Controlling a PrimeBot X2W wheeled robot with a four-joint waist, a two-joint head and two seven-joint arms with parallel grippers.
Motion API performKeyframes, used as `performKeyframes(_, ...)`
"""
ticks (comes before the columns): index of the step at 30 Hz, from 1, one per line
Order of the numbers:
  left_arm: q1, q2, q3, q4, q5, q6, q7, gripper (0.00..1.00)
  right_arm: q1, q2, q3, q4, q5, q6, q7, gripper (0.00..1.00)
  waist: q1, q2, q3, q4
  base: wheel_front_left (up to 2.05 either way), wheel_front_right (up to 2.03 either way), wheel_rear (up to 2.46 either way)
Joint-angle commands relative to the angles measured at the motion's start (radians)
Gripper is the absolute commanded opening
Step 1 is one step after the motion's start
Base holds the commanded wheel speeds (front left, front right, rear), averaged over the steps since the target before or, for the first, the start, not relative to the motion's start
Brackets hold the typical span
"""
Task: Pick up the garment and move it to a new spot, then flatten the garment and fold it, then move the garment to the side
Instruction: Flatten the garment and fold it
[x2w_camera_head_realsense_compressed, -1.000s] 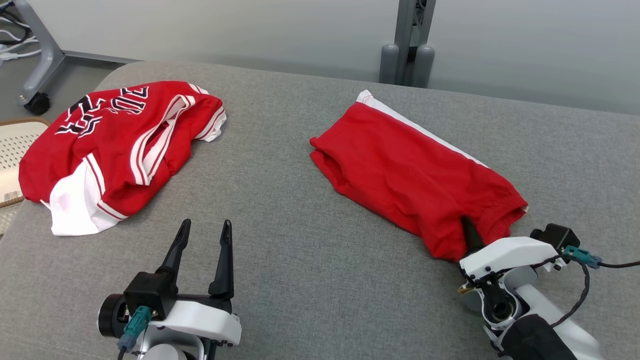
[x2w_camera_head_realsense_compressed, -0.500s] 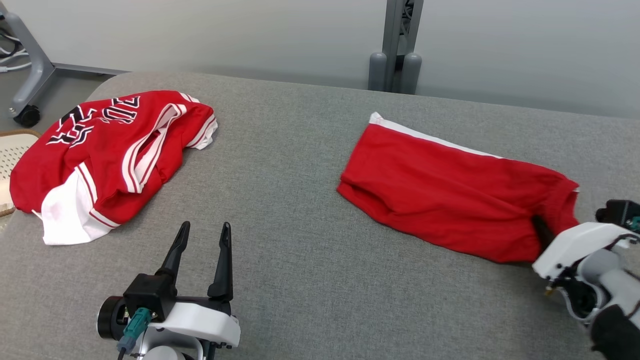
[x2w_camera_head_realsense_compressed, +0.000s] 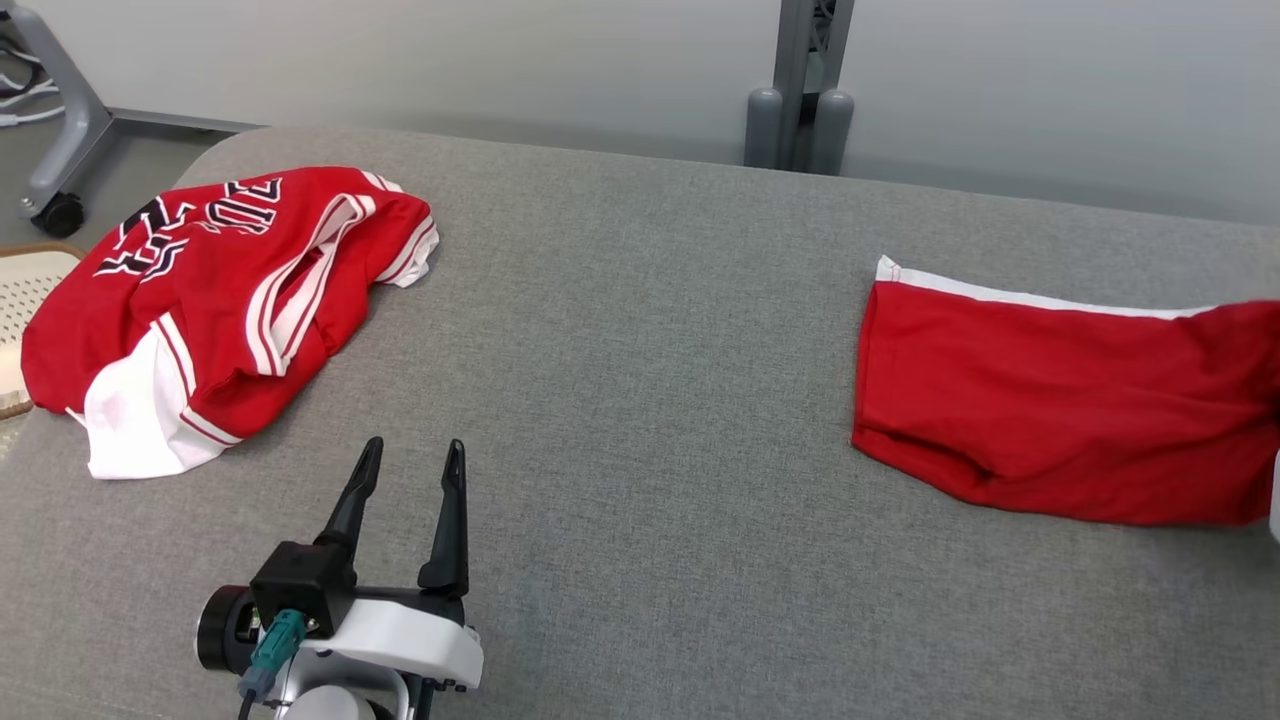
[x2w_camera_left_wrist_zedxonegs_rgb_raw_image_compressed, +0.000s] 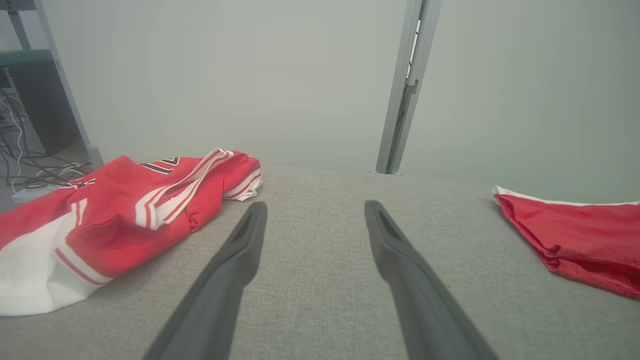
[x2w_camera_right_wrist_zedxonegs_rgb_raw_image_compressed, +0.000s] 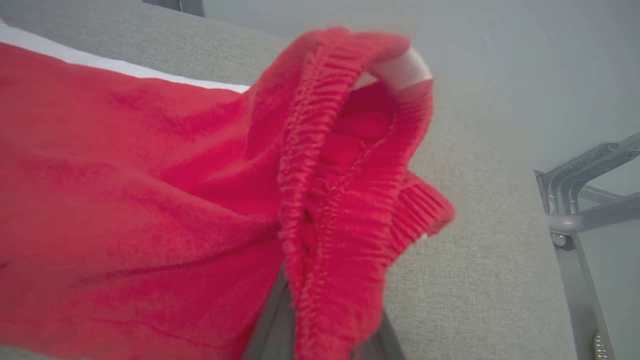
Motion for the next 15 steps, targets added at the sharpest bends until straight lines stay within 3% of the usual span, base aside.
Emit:
performKeyframes(1, -0.016, 0.003, -0.001, -0.002, -0.001, 0.002, -0.001, 1.0, -0.016, -0.002, 0.001, 0.008, -0.01, 0.0, -0.004, 0.0, 0.0, 0.0, 0.003, 0.003, 0.0, 0.0, 0.0)
performKeyframes(4, -0.02, 0.003, -0.012, 0.002, -0.001, 0.0, -0.001, 1.0, -0.048, 0.01, 0.021, 0.034, -0.054, 0.0, 0.008, 0.0, 0.0, 0.0, 0.008, 0.012, 0.0, 0.0, 0.0)
performKeyframes(9, -0.017, 0.003, -0.024, 0.006, 0.001, 0.001, -0.001, 1.0, -0.068, 0.07, -0.02, 0.041, -0.009, 0.0, 0.059, 0.0, 0.0, 0.0, -0.006, 0.025, 0.0, 0.0, 0.0)
performKeyframes(15, 0.011, 0.003, -0.033, 0.014, -0.011, 0.004, -0.001, 1.0, -0.076, 0.133, 0.0, 0.005, -0.012, 0.0, 0.092, 0.0, 0.0, 0.0, -0.048, 0.03, 0.0, 0.0, 0.0)
